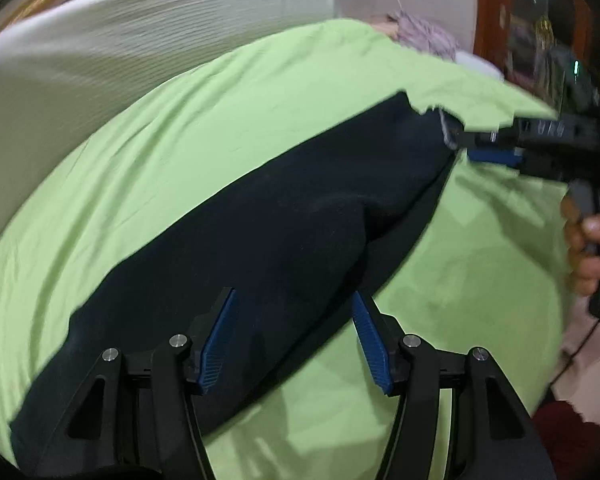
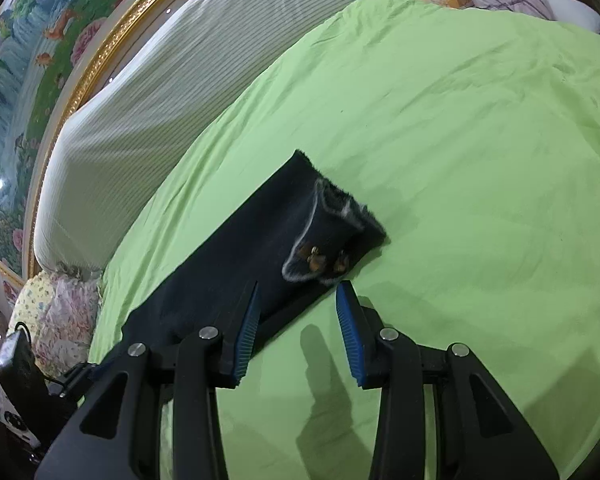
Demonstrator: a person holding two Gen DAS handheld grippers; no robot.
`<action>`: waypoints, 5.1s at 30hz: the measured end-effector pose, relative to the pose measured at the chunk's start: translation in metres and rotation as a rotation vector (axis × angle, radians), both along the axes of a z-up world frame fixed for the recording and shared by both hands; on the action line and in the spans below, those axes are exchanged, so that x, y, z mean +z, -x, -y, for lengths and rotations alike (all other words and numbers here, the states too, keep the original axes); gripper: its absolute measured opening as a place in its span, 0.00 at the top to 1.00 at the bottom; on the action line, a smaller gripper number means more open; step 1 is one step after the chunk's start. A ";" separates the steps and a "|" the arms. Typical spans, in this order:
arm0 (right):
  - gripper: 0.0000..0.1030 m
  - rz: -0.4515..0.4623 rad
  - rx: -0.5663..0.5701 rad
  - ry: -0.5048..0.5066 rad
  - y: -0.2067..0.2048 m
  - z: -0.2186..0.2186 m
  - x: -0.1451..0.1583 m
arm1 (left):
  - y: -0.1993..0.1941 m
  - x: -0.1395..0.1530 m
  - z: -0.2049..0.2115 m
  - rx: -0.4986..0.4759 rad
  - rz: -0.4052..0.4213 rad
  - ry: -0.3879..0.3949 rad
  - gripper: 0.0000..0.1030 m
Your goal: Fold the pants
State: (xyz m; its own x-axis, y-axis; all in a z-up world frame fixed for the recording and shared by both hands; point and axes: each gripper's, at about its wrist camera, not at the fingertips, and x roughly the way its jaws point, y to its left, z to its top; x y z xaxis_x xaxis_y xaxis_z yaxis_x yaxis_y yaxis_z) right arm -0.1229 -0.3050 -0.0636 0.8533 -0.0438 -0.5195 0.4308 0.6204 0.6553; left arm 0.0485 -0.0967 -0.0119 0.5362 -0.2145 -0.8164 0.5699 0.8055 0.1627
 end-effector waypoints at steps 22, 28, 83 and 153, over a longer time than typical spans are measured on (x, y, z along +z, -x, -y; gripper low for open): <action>0.90 -0.040 -0.064 0.000 0.008 0.020 -0.003 | -0.003 -0.015 0.004 -0.165 -0.231 0.051 0.80; 0.67 -0.011 -0.084 -0.095 0.027 0.013 -0.011 | -0.024 0.020 -0.003 -0.173 -0.225 0.150 0.48; 0.91 0.378 0.385 0.065 -0.034 -0.097 0.071 | -0.103 0.076 -0.031 -0.225 -0.293 0.536 0.90; 0.52 0.034 1.105 0.371 -0.248 -0.342 0.086 | 0.122 -0.049 -0.428 1.192 -0.166 0.760 0.32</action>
